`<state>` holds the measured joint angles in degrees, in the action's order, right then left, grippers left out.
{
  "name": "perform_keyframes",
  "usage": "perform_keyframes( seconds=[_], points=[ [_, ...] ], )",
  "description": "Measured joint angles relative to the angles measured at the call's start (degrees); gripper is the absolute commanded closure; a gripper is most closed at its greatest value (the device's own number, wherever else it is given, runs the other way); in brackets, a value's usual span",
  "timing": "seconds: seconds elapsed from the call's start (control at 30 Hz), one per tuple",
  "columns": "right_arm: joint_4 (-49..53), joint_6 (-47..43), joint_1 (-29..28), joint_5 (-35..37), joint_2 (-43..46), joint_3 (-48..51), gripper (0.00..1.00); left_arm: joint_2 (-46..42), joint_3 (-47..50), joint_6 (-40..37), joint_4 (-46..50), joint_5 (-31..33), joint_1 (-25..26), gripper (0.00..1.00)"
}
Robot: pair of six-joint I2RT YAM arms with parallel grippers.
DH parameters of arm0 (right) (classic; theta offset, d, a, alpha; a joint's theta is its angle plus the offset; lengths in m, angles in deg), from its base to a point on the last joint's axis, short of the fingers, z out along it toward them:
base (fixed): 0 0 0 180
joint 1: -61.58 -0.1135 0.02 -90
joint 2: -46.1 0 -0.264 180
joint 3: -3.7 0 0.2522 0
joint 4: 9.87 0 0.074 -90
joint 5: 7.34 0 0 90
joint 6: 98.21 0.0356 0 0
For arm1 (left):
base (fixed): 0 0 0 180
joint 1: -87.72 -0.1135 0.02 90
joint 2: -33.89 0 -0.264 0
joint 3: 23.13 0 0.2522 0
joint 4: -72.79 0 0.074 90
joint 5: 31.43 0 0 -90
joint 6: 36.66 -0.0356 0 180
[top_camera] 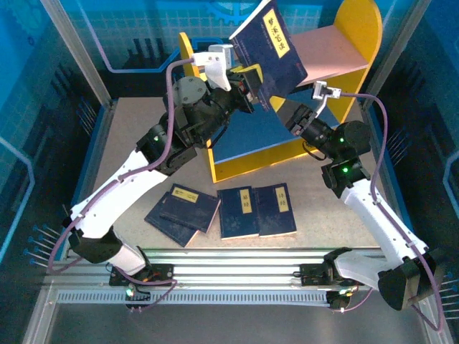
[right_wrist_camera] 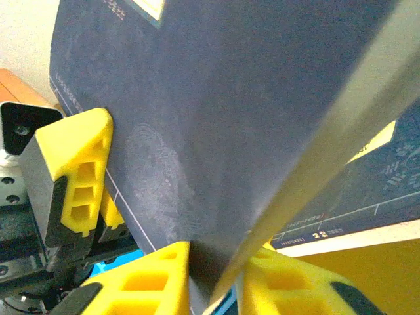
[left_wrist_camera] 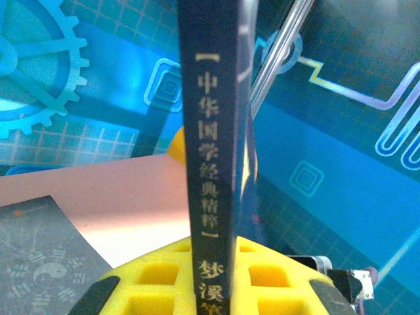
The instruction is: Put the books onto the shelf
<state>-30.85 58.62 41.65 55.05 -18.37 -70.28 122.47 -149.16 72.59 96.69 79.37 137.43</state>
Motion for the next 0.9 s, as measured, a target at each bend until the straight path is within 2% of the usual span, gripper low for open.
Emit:
perform_keyframes(
  seconds=[0.07,0.17,0.2,0.3,0.37,0.5,0.7,0.9],
  points=[
    [-0.7,0.0,0.0,0.0,0.1,0.0,0.93,-0.1,0.1,0.4,-0.3,0.0,-0.2,1.0],
    [-0.8,-0.3,0.2,-0.1,0.1,0.0,1.0,-0.3,0.5,1.2,-0.6,0.0,-0.4,0.84],
    [-0.7,-0.4,0.4,-0.3,0.2,0.0,1.0,-0.3,0.7,1.7,-0.6,0.0,-0.5,0.8],
    [-0.4,-0.9,1.9,-1.2,0.3,0.0,1.0,-0.3,1.3,2.7,-0.1,-0.3,-0.8,0.54],
    [0.2,-1.0,3.4,-2.1,0.5,0.0,1.0,-0.6,2.3,3.6,0.3,-0.9,-0.9,0.46],
    [2.7,-1.4,7.0,-5.3,0.6,-0.3,1.0,-1.6,3.4,5.0,3.7,-2.7,-2.5,0.4],
    [11.7,-5.4,13.0,-14.6,1.9,-4.3,1.0,-5.1,3.5,7.9,11.3,-8.0,-8.8,0.33],
    [26.4,-15.0,18.0,-22.6,6.7,-8.0,1.0,-8.5,2.8,8.1,19.3,-18.0,-13.7,0.3]
  ],
)
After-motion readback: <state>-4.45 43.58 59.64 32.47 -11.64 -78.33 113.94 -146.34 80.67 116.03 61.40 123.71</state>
